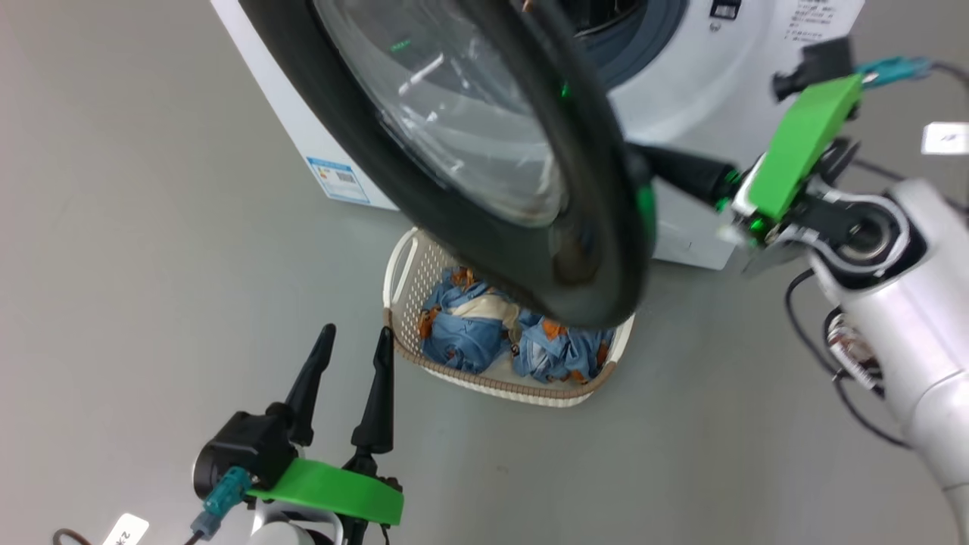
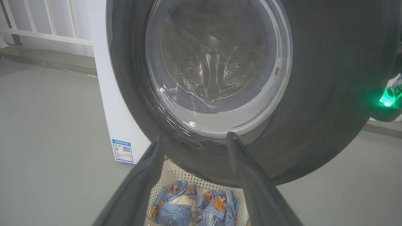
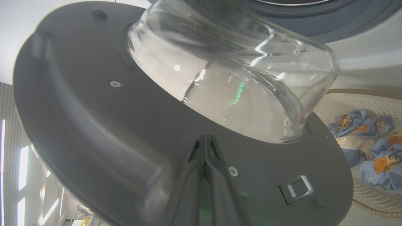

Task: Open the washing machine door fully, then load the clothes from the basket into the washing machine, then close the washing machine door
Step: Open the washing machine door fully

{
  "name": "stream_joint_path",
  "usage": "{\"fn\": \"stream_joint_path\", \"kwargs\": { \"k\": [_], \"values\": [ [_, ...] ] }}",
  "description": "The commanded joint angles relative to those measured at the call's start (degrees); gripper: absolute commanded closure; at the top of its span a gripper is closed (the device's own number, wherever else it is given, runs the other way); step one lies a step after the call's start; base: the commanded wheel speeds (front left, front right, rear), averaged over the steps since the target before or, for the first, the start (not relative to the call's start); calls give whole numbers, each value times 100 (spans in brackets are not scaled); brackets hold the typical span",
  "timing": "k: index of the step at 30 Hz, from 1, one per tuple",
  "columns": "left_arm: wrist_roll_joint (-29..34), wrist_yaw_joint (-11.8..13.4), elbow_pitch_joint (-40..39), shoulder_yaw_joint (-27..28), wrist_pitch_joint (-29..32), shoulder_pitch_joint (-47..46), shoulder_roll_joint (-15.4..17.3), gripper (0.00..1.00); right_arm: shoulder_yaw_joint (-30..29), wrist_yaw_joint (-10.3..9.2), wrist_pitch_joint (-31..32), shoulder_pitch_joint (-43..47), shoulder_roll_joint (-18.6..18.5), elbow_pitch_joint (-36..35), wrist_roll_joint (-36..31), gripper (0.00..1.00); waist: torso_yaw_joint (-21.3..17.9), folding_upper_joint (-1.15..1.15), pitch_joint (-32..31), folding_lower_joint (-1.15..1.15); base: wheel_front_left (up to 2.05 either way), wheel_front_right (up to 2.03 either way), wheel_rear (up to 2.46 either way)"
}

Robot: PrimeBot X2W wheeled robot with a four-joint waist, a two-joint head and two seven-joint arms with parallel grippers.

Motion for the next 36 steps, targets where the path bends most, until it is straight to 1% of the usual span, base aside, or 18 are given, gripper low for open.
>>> {"fn": "stream_joint_path", "kwargs": {
  "k": [1,8,10,14,19,24,25,26,27,28,29,36],
  "values": [
    [89,-15,-87,218,-37,18,96,0,116,44,134,213,199,-276,22,100,-21,0,-171,0,0,0,0],
    [115,-35,-70,237,-37,74,96,0,324,44,327,506,447,-542,-30,100,5,0,-289,0,0,0,0],
    [112,-35,-70,237,-37,80,96,0,446,44,402,606,567,-654,-83,100,22,0,-317,0,0,0,0],
    [113,-33,-65,236,-37,74,96,0,517,44,422,665,670,-723,-122,100,28,0,-336,0,0,0,0],
    [131,-38,-41,249,-37,81,96,0,485,44,239,709,735,-765,-234,100,-23,0,-392,0,0,0,0],
    [184,-84,28,294,-37,85,96,0,404,44,-93,839,625,-758,-378,100,-164,0,-491,0,0,0,0],
    [194,-99,45,315,-37,88,96,0,390,44,-173,873,593,-755,-410,91,-205,0,-512,0,0,0,0],
    [223,-114,67,336,-37,90,96,0,368,44,-259,909,560,-751,-432,72,-250,0,-531,0,0,0,0],
    [252,-128,89,361,-37,89,96,0,335,44,-367,952,523,-742,-456,56,-293,0,-559,0,0,0,0],
    [278,-141,103,393,-37,92,96,0,307,44,-478,997,486,-726,-484,13,-343,0,-586,0,0,0,0],
    [302,-152,116,433,-37,96,96,0,289,44,-569,1043,451,-714,-501,0,-396,0,-605,0,0,0,0],
    [448,-263,207,724,-37,192,96,0,238,44,-1189,1543,75,-765,-632,0,-767,0,-811,0,0,0,0]
  ]
}}
